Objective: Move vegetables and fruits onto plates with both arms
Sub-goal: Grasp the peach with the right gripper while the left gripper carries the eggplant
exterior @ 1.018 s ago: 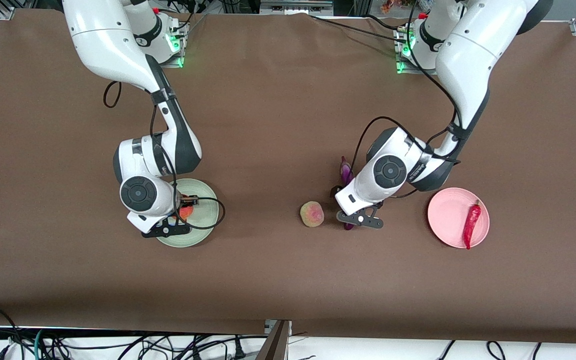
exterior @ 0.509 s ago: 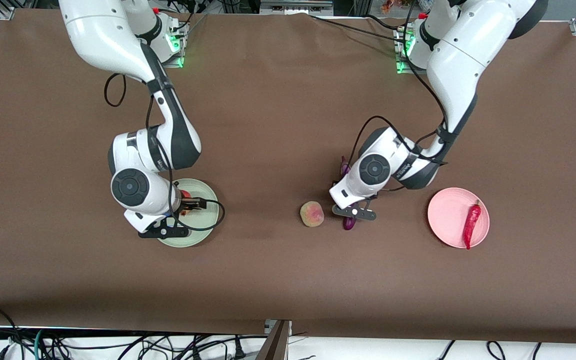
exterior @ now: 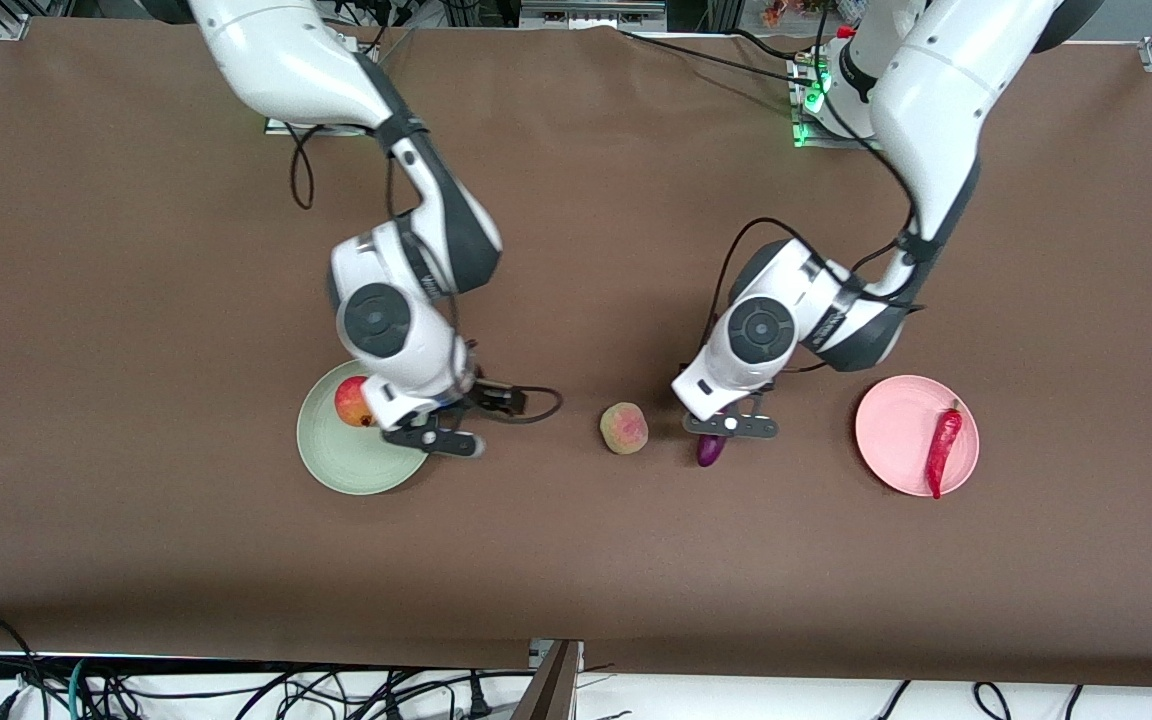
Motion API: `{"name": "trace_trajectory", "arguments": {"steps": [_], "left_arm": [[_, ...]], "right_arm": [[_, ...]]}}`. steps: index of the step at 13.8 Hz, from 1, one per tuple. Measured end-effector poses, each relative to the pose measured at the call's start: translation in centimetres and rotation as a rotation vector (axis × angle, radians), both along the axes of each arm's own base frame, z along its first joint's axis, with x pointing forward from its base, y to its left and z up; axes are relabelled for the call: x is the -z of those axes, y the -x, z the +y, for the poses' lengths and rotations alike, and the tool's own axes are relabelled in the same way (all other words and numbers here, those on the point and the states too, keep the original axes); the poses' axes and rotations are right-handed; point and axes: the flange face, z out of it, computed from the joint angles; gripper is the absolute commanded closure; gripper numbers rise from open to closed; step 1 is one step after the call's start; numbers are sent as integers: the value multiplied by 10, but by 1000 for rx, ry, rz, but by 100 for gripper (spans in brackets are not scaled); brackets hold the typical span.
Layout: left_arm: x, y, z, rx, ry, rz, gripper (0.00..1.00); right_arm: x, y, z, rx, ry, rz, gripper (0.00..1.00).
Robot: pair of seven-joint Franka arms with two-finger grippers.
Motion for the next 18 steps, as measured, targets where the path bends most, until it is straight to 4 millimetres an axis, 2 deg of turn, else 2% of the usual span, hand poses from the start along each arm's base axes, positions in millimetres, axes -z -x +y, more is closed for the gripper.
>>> {"name": "trace_trajectory", "arguments": {"steps": [2,3,6,7,8,10,12,14,16,17,18], "left_arm": [[-33,-7,39,32,-95,42,100],[-40,-12,63,64,-152,55,100],[-29,-18,117,110,-233,144,100],[-24,-19,130,104,-238,165,98],[-20,-21,142,92,-240,178,89],[-15,-26,172,86,-236,199,89],[-11,-32,211,119,-232,224,88],[-8,-36,249,127,-212,247,79],[-3,-36,261,130,-203,259,63],[0,-36,259,133,-201,262,69],[4,-36,256,138,-197,263,69]], "right_arm": [[11,9,35,2,-48,-75,0],[14,12,52,-6,-83,-108,0],[36,28,103,-90,-113,-200,0],[46,36,120,-133,-99,-229,0],[53,43,134,-166,-92,-253,0],[59,55,154,-210,-97,-293,0],[63,58,160,-254,-77,-342,0],[68,56,158,-295,-52,-389,0],[75,52,154,-344,-23,-414,0],[79,51,152,-364,-13,-420,0],[81,50,151,-373,-9,-421,0]]}}
